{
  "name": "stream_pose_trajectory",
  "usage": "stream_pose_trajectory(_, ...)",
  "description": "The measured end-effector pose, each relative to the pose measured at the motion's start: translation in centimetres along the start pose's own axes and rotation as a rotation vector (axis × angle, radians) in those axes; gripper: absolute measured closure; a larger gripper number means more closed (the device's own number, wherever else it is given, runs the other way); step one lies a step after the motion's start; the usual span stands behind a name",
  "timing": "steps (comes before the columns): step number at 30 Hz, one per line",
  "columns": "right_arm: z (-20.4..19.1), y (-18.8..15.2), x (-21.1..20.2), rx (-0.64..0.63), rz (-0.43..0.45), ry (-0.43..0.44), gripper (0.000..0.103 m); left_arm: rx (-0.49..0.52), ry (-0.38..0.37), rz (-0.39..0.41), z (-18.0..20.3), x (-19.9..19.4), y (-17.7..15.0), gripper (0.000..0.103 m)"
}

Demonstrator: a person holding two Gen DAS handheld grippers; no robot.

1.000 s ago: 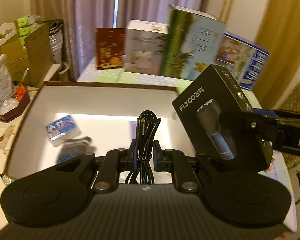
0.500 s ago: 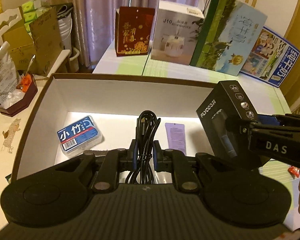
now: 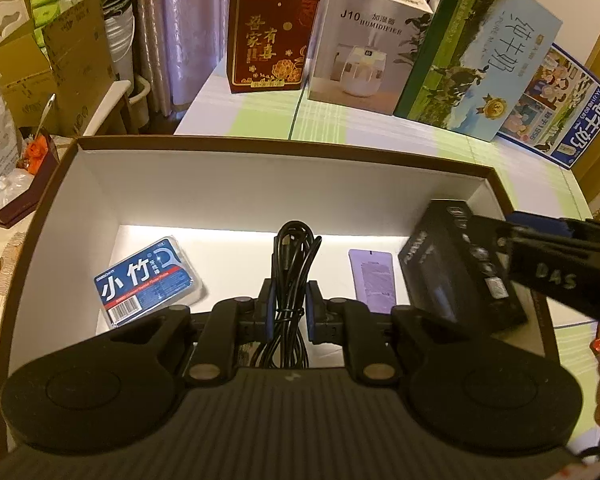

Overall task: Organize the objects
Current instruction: 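Open the left gripper to drop the cable while the right gripper releases the FLYCO box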

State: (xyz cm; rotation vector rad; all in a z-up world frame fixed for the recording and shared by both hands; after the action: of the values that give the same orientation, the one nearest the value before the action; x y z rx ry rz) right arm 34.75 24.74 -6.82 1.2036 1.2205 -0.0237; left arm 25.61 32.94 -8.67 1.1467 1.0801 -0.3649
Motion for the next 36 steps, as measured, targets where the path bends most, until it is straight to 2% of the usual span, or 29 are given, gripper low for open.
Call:
stream_pose_trajectory(10,0.1,-0.2,0.2,0.007,-0.021,0.029,0.061,0.005,-0.018,-0.006,0.1,1.7,0.7,0.09)
stream_pose_trajectory(11,0.1,-0.2,0.1,0.006,-0.025,0.034,0.059,0.01,-0.02,-0.005,0.1,1.8,0.7,0.084)
stream_pose_trajectory(14,-0.1,-0.4,-0.2,-0.006,-0.03,0.064,0.046,0.022,-0.007,-0.004,0.0,1.9,0.7,0.079)
stream_pose_trajectory(15,-0.3,-0.4,-0.4,-0.014,-0.029,0.075,0.041,0.025,-0.005,-0.006,-0.1,1.8,0.7,0.075)
stream_pose_trajectory(19,-1.0,-0.9,-1.0,-0.042,-0.032,0.101,0.034,0.023,0.003,-0.009,-0.7,1.3,0.6,0.061)
stream_pose_trajectory(23,-1.3,-1.3,-1.7,-0.047,-0.035,0.121,0.027,0.023,0.024,-0.001,-1.2,0.2,0.5,0.04)
stream_pose_trajectory(30,-1.8,-2.2,-3.3,-0.04,-0.04,0.138,0.015,0.026,0.047,0.014,-2.0,-2.1,0.3,0.029)
stream_pose_trajectory(36,-2.3,-2.7,-4.9,-0.033,-0.037,0.149,0.012,0.039,0.06,0.015,-2.0,-4.0,-0.4,0.025)
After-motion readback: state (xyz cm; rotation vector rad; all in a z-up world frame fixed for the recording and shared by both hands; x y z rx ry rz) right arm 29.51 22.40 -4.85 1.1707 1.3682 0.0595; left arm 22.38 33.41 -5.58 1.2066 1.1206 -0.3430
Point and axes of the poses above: each gripper's, at about its wrist camera, not at the fingertips, and x roughly the way its jaws point, z to its right, y to its top, the point moved 2 cm from there along x, roughly the way its jaws point, and after that the axes turned 7 degrees about y, right-handed, at the moved point
